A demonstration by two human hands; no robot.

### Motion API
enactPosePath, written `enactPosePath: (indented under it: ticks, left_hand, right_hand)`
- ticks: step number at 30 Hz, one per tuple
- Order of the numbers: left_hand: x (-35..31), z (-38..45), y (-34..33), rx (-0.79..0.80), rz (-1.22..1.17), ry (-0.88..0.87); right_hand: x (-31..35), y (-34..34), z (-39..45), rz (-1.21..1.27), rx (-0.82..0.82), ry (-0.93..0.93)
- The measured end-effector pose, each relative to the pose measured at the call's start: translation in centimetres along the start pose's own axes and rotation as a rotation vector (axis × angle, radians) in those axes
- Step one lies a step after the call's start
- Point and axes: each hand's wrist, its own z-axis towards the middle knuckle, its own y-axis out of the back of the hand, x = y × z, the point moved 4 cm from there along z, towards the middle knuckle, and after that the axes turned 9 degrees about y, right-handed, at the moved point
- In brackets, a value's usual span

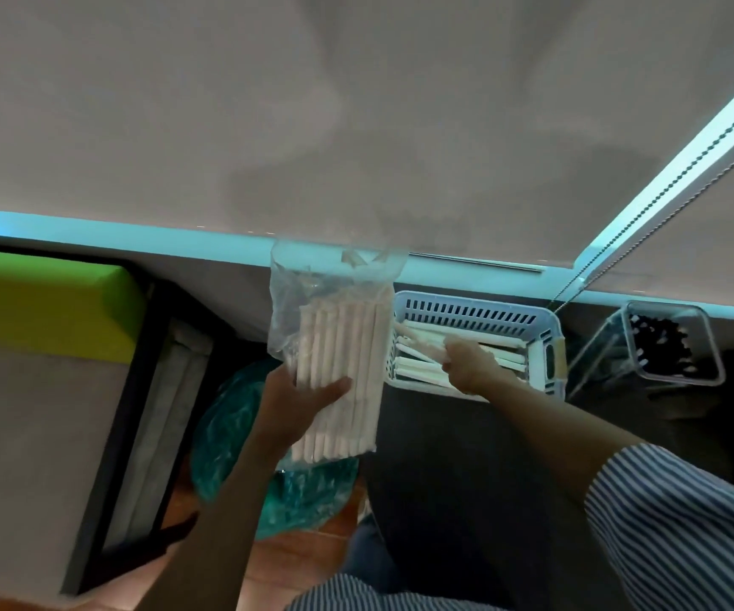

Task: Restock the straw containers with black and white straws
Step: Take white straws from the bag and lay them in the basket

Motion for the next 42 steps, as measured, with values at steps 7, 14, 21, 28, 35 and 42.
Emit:
enactPosePath:
  ticks: [7,14,21,28,35,42]
  left_hand:
    - [-0.2,0.4,0.7,-0.012,0.042,-0.004]
    - [-0.3,0.6,0.7,0.003,0.046,-0.009]
    - [-0.4,-0.3,0.8,0.009,0.049,-0.02]
    - [-0.1,-0.8,0.8,0.027,0.053,-0.015]
    - [0.2,-0.6,0.5,0.054,0.05,-0.011]
    - [0.5,-0.5,-1.2,0.139,0.088,0.007]
  right_hand:
    - [1.8,3.0,2.2,-0.241,-0.053,0.11]
    - [0.6,2.3,1.2,-0.488,0.221,0.024]
    - [1.2,0.4,0.5,-0.399,0.247,0.044]
    - [1.4,-0.5,2.0,-0.103,0.101,0.149]
    - [1.2,-0.2,1.7,0.047,0.051,0.078]
    - [3.9,7.0,-2.3,0.549,-0.691,0.068]
